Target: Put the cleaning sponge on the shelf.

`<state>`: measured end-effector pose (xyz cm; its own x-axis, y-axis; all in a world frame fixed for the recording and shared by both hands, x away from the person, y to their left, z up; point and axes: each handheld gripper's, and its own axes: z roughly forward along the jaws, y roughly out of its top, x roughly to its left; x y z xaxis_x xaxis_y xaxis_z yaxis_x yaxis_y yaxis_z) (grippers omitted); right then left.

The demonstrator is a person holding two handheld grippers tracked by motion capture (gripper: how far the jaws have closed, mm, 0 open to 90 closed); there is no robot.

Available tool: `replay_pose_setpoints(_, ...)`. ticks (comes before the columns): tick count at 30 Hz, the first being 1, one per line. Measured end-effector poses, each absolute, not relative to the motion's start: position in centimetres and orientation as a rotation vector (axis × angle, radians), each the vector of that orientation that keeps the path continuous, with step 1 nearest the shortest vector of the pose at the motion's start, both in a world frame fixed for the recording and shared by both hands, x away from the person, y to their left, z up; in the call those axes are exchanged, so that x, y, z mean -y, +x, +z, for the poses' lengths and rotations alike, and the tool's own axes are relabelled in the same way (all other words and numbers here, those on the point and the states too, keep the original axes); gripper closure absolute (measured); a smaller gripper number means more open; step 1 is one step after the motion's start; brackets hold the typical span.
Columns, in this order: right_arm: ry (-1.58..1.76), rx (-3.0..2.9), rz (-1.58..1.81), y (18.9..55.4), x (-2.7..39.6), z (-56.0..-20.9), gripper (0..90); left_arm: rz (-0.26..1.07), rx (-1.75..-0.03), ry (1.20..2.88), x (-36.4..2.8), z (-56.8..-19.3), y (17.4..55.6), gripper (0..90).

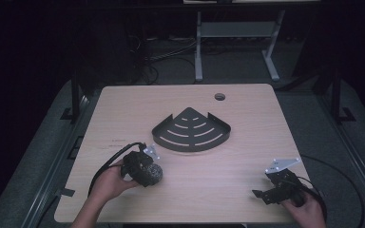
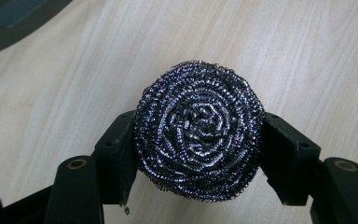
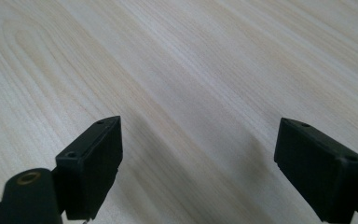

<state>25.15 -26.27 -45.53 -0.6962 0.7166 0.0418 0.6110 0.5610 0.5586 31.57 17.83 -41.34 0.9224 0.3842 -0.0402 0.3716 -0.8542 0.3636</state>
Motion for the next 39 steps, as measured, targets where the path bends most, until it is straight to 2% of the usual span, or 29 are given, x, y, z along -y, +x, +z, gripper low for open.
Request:
replay_pose_setpoints(29, 1.127, -2.622, 0.822, 25.2, 26.2, -45.6, 15.0, 0.035, -0.528, 2.689, -16.3, -38.3, 35.0, 34.3)
replay_pose_setpoints(39, 1.128, -2.617, 0.826, 25.2, 26.4, -45.6, 15.0, 0.029, -0.495, 2.730, -14.8, -37.6, 36.5, 34.2)
